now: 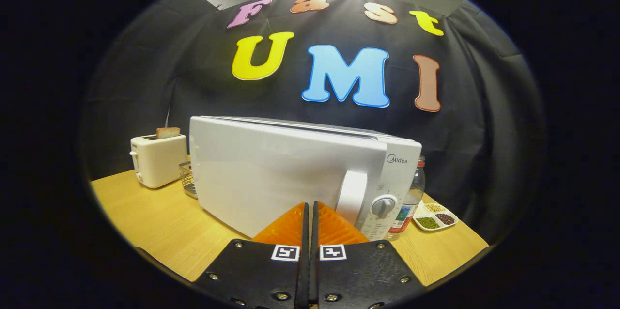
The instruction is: Open the microwave, put the food inside, and close the microwave door.
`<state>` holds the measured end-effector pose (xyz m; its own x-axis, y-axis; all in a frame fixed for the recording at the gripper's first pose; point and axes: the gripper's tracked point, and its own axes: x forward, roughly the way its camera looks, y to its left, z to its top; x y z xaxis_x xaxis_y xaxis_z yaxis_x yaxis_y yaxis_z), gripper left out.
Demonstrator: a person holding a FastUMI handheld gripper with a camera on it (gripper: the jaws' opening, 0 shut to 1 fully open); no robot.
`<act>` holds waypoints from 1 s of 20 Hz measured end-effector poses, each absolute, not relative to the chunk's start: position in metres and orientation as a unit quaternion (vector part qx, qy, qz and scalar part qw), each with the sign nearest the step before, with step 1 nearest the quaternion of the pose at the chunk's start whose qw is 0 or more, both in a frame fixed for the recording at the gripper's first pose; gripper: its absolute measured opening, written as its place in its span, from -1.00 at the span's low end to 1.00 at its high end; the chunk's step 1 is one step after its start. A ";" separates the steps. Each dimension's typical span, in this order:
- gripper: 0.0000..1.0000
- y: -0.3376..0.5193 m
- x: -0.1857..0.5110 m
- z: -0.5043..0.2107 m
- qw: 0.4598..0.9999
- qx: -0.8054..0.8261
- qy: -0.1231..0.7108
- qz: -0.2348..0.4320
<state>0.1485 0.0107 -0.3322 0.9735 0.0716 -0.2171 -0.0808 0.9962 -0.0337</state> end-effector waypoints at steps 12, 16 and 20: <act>-0.97 0.003 0.209 -0.348 0.994 -0.033 0.105 -0.018; -0.98 -0.001 0.205 -0.345 0.992 -0.025 0.125 -0.015; -0.98 0.003 0.170 -0.303 0.994 -0.007 0.110 -0.001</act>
<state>0.1697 0.0034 -0.3026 0.9760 -0.0041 -0.2177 0.0009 0.9999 -0.0149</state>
